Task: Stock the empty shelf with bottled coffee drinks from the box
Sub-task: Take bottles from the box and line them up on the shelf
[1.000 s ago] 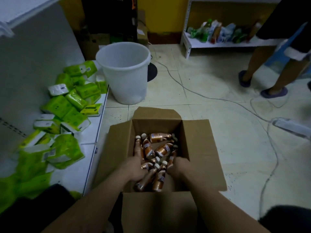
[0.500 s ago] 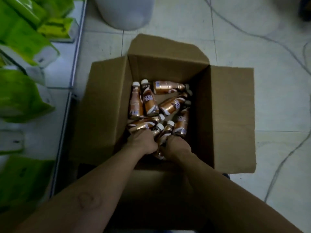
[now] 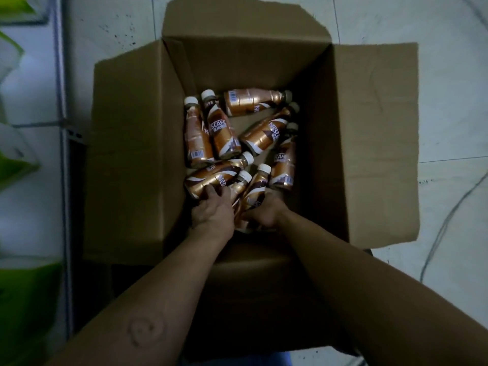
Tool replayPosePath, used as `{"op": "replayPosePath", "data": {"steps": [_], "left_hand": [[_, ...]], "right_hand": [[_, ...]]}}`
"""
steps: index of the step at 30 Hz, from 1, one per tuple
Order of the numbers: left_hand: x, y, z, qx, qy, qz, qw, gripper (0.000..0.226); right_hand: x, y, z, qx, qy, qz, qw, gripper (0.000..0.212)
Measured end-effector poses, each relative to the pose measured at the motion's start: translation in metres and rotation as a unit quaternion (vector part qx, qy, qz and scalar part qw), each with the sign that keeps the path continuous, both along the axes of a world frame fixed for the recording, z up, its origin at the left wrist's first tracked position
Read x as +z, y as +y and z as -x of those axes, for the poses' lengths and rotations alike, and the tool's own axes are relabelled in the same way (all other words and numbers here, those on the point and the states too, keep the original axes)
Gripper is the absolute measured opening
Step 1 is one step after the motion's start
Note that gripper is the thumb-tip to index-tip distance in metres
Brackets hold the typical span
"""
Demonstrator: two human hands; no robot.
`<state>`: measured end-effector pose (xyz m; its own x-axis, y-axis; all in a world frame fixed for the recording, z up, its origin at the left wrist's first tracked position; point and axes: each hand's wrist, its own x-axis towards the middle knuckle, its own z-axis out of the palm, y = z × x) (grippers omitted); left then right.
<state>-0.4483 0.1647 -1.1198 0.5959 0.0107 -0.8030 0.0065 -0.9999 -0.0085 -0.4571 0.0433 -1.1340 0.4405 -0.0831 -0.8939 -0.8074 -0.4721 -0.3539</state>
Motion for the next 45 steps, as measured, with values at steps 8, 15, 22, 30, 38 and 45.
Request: {"op": "replayPosePath", "data": {"steps": [8, 15, 22, 30, 38, 45], "left_hand": [[-0.007, 0.000, 0.005, 0.037, -0.045, 0.016, 0.998, 0.071], [0.019, -0.004, -0.002, 0.071, -0.008, 0.075, 0.995, 0.078], [0.090, 0.038, -0.005, 0.173, -0.136, 0.140, 0.965, 0.065], [0.243, 0.082, 0.013, 0.292, -0.251, 0.308, 0.870, 0.065], [0.402, 0.107, 0.048, 0.290, -0.410, 0.418, 0.757, 0.075], [0.508, 0.165, 0.093, 0.262, -0.539, 0.412, 0.687, 0.080]], "right_hand": [[-0.018, 0.007, 0.001, -0.052, -0.007, 0.023, 0.998, 0.046], [-0.012, 0.012, -0.004, 0.101, -0.036, 0.106, 0.989, 0.068], [0.046, 0.041, -0.016, -0.014, -0.111, 0.120, 0.986, 0.090], [0.203, 0.063, -0.014, -0.021, -0.305, 0.060, 0.950, 0.076], [0.365, 0.082, 0.018, 0.015, -0.465, 0.006, 0.885, 0.048], [0.482, 0.125, 0.049, 0.086, -0.607, -0.058, 0.788, 0.050]]}}
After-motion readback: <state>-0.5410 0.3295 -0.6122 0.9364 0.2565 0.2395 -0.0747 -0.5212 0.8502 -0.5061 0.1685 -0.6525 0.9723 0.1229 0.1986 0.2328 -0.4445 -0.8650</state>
